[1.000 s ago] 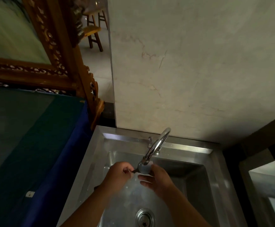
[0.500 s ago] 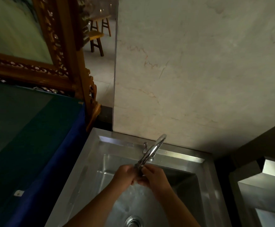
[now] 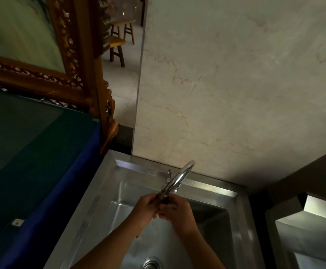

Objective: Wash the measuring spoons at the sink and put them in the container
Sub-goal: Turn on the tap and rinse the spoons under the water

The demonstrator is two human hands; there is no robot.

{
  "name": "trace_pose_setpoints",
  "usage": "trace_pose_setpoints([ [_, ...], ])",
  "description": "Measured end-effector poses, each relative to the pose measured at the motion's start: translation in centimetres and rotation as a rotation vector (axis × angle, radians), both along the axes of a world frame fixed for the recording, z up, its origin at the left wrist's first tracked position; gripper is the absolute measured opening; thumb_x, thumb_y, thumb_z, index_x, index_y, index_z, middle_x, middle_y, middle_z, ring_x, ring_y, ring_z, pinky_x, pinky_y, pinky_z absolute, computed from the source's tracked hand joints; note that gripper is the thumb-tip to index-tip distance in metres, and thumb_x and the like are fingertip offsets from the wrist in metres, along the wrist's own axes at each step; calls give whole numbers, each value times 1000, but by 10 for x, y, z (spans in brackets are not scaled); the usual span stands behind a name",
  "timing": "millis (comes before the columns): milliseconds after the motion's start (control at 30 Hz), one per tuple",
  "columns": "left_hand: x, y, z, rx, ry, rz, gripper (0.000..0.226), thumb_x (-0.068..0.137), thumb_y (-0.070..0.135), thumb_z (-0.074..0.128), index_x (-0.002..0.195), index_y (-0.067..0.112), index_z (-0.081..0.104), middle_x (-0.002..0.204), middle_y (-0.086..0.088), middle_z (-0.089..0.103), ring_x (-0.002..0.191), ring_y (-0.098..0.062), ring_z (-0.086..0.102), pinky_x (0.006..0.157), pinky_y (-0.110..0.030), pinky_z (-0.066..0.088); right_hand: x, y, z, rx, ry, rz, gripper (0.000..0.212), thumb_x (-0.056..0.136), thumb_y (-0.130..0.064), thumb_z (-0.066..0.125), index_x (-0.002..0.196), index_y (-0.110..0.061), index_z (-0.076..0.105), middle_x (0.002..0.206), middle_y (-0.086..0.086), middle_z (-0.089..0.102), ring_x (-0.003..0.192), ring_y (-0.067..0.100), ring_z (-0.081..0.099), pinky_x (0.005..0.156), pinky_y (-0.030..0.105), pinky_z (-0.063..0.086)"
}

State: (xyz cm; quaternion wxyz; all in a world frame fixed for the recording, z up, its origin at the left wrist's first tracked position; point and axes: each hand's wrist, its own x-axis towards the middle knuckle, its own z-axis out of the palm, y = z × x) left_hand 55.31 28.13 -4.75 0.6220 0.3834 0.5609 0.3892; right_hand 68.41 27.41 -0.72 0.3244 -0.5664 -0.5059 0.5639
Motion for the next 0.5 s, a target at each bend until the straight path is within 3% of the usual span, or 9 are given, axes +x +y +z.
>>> trace_pose_setpoints([
  [133, -7, -11, -10, -66, -81, 31, 27, 92, 27, 61, 97, 2, 70, 68, -12, 58, 45, -9, 43, 46, -22, 34, -9, -10, -1, -12, -63, -5, 23, 86, 2, 64, 102, -15, 65, 93, 13, 72, 72, 17, 74, 59, 20, 56],
  [267, -8, -17, -13, -94, -91, 25, 27, 93, 26, 58, 87, 4, 71, 52, 1, 55, 42, -8, 42, 42, -17, 35, -15, -15, -8, 9, -175, 2, 27, 86, -7, 68, 95, -32, 61, 93, 0, 70, 76, 14, 72, 62, 23, 59],
  [400, -9, -17, -6, -50, -30, 38, 24, 92, 25, 58, 75, 13, 70, 52, 2, 55, 49, -12, 46, 50, -23, 37, -16, -11, -13, -32, -63, -84, 21, 86, 2, 64, 101, -12, 67, 85, 11, 72, 65, 18, 73, 58, 24, 57],
  [500, -8, -13, 6, 34, 171, 19, 26, 87, 31, 58, 64, 20, 62, 61, -2, 59, 61, -17, 52, 63, -34, 39, -15, -3, -15, -86, -16, -123, 25, 85, 11, 54, 101, -3, 67, 78, 17, 71, 59, 19, 68, 59, 31, 56],
])
